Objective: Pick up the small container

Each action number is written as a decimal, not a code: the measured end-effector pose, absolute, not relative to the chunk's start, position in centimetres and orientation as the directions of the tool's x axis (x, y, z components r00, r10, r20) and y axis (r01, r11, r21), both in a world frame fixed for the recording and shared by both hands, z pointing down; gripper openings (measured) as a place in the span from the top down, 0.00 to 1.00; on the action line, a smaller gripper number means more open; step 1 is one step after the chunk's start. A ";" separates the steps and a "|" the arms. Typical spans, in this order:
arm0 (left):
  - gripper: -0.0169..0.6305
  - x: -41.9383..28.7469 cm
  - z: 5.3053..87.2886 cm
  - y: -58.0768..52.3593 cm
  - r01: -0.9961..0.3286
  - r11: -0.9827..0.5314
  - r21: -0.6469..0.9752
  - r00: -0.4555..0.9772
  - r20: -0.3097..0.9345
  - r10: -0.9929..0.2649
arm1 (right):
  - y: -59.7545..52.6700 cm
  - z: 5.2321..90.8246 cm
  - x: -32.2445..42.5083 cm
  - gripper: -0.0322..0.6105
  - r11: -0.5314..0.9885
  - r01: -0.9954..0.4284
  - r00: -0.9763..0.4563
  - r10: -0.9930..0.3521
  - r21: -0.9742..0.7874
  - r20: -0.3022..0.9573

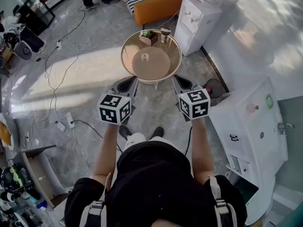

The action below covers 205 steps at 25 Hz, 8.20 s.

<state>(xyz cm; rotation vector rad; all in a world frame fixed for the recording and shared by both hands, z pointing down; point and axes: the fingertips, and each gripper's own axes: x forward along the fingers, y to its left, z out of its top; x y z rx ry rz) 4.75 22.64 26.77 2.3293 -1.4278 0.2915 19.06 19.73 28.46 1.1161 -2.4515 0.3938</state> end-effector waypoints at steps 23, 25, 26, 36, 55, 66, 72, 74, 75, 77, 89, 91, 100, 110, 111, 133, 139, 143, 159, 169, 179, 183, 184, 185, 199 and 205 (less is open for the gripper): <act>0.95 3.0 27.8 24.4 -0.922 -0.328 0.205 0.385 0.399 -0.832 | 21.0 27.7 18.9 0.95 0.633 -0.769 -0.603 -0.676 -0.086 0.424; 0.95 2.9 28.2 24.6 -0.922 -0.327 0.208 0.385 0.407 -0.828 | 21.1 28.1 18.9 0.95 0.629 -0.772 -0.602 -0.675 -0.093 0.427; 0.95 2.9 28.4 24.7 -0.921 -0.328 0.211 0.388 0.412 -0.824 | 21.1 28.2 18.8 0.95 0.628 -0.773 -0.601 -0.674 -0.096 0.429; 0.95 0.6 30.1 22.3 -0.909 -0.348 0.228 0.415 0.431 -0.801 | 19.0 29.3 16.6 0.95 0.592 -0.799 -0.573 -0.701 -0.102 0.425; 0.95 -11.6 29.9 9.3 -0.862 -0.468 0.196 0.506 0.406 -0.761 | 8.2 30.0 4.8 0.95 0.496 -0.860 -0.490 -0.732 -0.124 0.474; 0.95 -13.0 34.1 5.7 -0.837 -0.478 0.267 0.547 0.454 -0.703 | 6.3 34.7 2.2 0.95 0.473 -0.869 -0.467 -0.688 -0.145 0.555; 0.95 -12.9 36.1 4.2 -0.848 -0.454 0.273 0.529 0.485 -0.696 | 4.0 37.6 1.6 0.95 0.493 -0.853 -0.495 -0.652 -0.175 0.575; 0.95 -12.8 36.4 3.5 -0.855 -0.443 0.271 0.519 0.487 -0.703 | 3.1 38.5 1.4 0.95 0.510 -0.841 -0.511 -0.636 -0.181 0.578; 0.95 -12.6 36.5 3.1 -0.857 -0.440 0.269 0.515 0.487 -0.705 | 2.6 38.9 1.4 0.95 0.520 -0.835 -0.517 -0.628 -0.181 0.581; 0.95 -12.0 36.7 2.0 -0.861 -0.435 0.263 0.507 0.488 -0.710 | 1.3 39.8 1.7 0.95 0.540 -0.824 -0.525 -0.615 -0.171 0.589; 0.95 -7.3 41.2 -5.2 -0.908 -0.336 0.250 0.419 0.531 -0.737 | -6.7 45.9 2.8 0.95 0.705 -0.686 -0.672 -0.517 -0.182 0.530; 0.95 -6.6 42.1 -6.2 -0.917 -0.319 0.239 0.399 0.539 -0.742 | -7.7 46.9 2.7 0.95 0.735 -0.652 -0.701 -0.490 -0.186 0.518; 0.95 -5.6 47.7 -8.7 -0.926 -0.279 0.252 0.376 0.600 -0.706 | -10.6 53.4 2.8 0.94 0.765 -0.621 -0.706 -0.449 -0.172 0.548; 0.95 -5.1 56.5 -11.1 -0.914 -0.303 0.269 0.405 0.638 -0.655 | -12.5 63.9 4.0 0.94 0.699 -0.687 -0.654 -0.476 -0.198 0.588; 0.95 -4.9 57.5 -11.2 -0.912 -0.309 0.271 0.410 0.643 -0.647 | -12.6 64.8 4.1 0.94 0.697 -0.689 -0.651 -0.476 -0.198 0.591; 0.95 -6.1 70.4 -12.1 -0.864 -0.390 0.319 0.496 0.675 -0.546 | -15.0 83.1 2.0 0.51 0.607 -0.780 -0.522 -0.492 -0.155 0.697; 0.95 -6.6 71.9 -12.7 -0.849 -0.415 0.326 0.515 0.683 -0.518 | -16.0 85.6 0.8 0.45 0.584 -0.799 -0.494 -0.501 -0.145 0.711; 0.95 -7.1 72.7 -12.9 -0.840 -0.439 0.320 0.523 0.692 -0.497 | -17.0 86.5 0.3 0.45 0.561 -0.815 -0.481 -0.521 -0.141 0.705; 0.95 -7.7 74.1 -12.7 -0.819 -0.472 0.327 0.542 0.710 -0.450 | -19.1 88.5 -1.1 0.45 0.547 -0.831 -0.442 -0.540 -0.101 0.716; 0.95 -8.2 74.5 -12.9 -0.825 -0.460 0.328 0.535 0.715 -0.450 | -19.0 88.6 -0.9 0.44 0.575 -0.812 -0.437 -0.484 -0.101 0.758; 0.95 -7.6 73.4 -13.2 -0.826 -0.457 0.330 0.535 0.713 -0.453 | -19.9 84.5 0.3 0.44 0.583 -0.806 -0.448 -0.488 -0.102 0.749; 0.95 -6.5 71.1 -13.5 -0.824 -0.461 0.328 0.540 0.699 -0.468 | -20.9 80.3 1.3 0.44 0.578 -0.811 -0.451 -0.513 -0.095 0.730; 0.95 -6.2 70.4 -13.6 -0.824 -0.463 0.326 0.541 0.696 -0.472 | -21.1 79.1 1.5 0.44 0.575 -0.812 -0.453 -0.519 -0.097 0.725; 0.95 -6.0 69.7 -13.7 -0.823 -0.465 0.325 0.543 0.693 -0.475 | -21.3 77.8 1.8 0.44 0.574 -0.813 -0.456 -0.523 -0.099 0.720; 0.95 -2.9 58.2 -16.2 -0.835 -0.463 0.297 0.536 0.628 -0.564 | -21.7 61.7 4.0 0.44 0.595 -0.800 -0.478 -0.549 -0.081 0.686; 0.95 -2.5 54.2 -16.2 -0.850 -0.442 0.288 0.518 0.617 -0.593 | -21.3 56.0 5.0 0.44 0.586 -0.804 -0.490 -0.555 -0.102 0.672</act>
